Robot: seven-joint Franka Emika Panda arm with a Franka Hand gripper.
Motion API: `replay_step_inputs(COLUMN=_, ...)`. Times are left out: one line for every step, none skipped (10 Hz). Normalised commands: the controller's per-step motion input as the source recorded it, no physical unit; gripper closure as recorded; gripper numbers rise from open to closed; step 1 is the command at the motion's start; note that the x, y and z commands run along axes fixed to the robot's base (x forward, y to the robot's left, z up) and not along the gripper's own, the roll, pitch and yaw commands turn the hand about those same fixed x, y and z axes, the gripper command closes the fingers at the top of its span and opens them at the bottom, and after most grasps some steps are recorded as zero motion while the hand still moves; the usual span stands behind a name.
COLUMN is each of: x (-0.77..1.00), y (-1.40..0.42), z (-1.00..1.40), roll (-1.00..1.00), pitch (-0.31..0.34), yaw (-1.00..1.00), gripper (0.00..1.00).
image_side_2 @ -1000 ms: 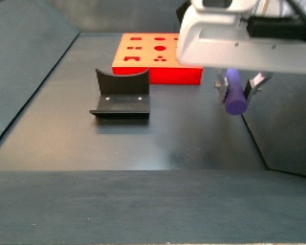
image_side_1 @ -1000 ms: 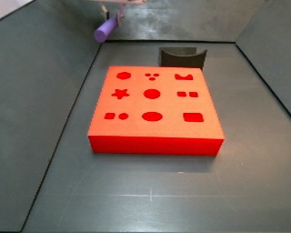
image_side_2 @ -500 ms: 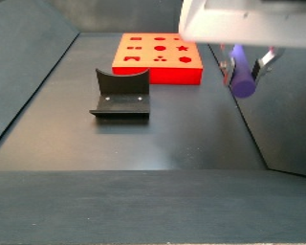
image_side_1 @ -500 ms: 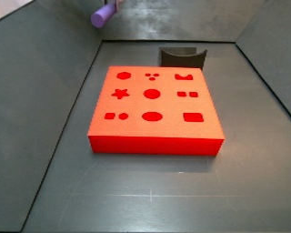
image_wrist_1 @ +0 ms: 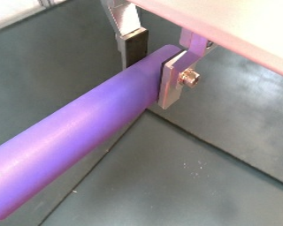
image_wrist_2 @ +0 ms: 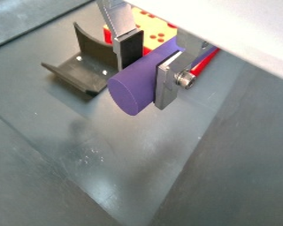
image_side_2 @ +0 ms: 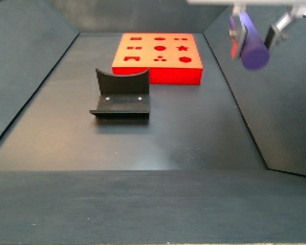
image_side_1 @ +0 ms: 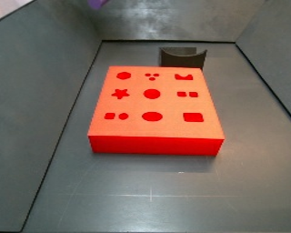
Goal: Pick up the round object. Move up. Place the round object on the fixture. Regrasp the round object. Move to above the board. Insert the round object.
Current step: Place the round object on the fixture.
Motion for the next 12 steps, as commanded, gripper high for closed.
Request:
replay_step_inputs(x=1.0, y=-0.63, z=0.19, roll=0.08, pitch=-0.023, yaw=0.36, gripper=1.0)
replay_step_inputs(x=1.0, y=-0.6, z=0.18, roll=0.07, pitch=-0.002, yaw=0.3, gripper=1.0)
replay_step_inputs(x=1.0, y=-0.51, z=0.16, roll=0.02, pitch=0.039, yaw=0.15, gripper=1.0)
replay_step_inputs(x=1.0, y=-0.48, z=0.15, roll=0.01, pitch=0.06, yaw=0.11, gripper=1.0)
replay_step_inputs(x=1.0, y=-0.43, z=0.13, roll=-0.02, pitch=0.095, yaw=0.06, gripper=1.0)
replay_step_inputs(x=1.0, y=-0.4, z=0.13, roll=-0.03, pitch=0.11, yaw=0.05, gripper=1.0)
replay_step_inputs(x=1.0, y=-0.34, z=0.11, roll=-0.04, pitch=0.132, yaw=0.03, gripper=1.0)
replay_step_inputs(x=1.0, y=-0.29, z=0.09, roll=-0.05, pitch=0.143, yaw=0.03, gripper=1.0)
replay_step_inputs(x=1.0, y=-0.24, z=0.08, roll=-0.06, pitch=0.143, yaw=0.02, gripper=1.0)
replay_step_inputs(x=1.0, y=-0.22, z=0.07, roll=-0.07, pitch=0.148, yaw=0.02, gripper=1.0)
replay_step_inputs(x=1.0, y=-0.18, z=0.07, roll=-0.07, pitch=0.158, yaw=0.02, gripper=1.0)
replay_step_inputs(x=1.0, y=-0.16, z=0.06, roll=-0.07, pitch=0.158, yaw=0.02, gripper=1.0)
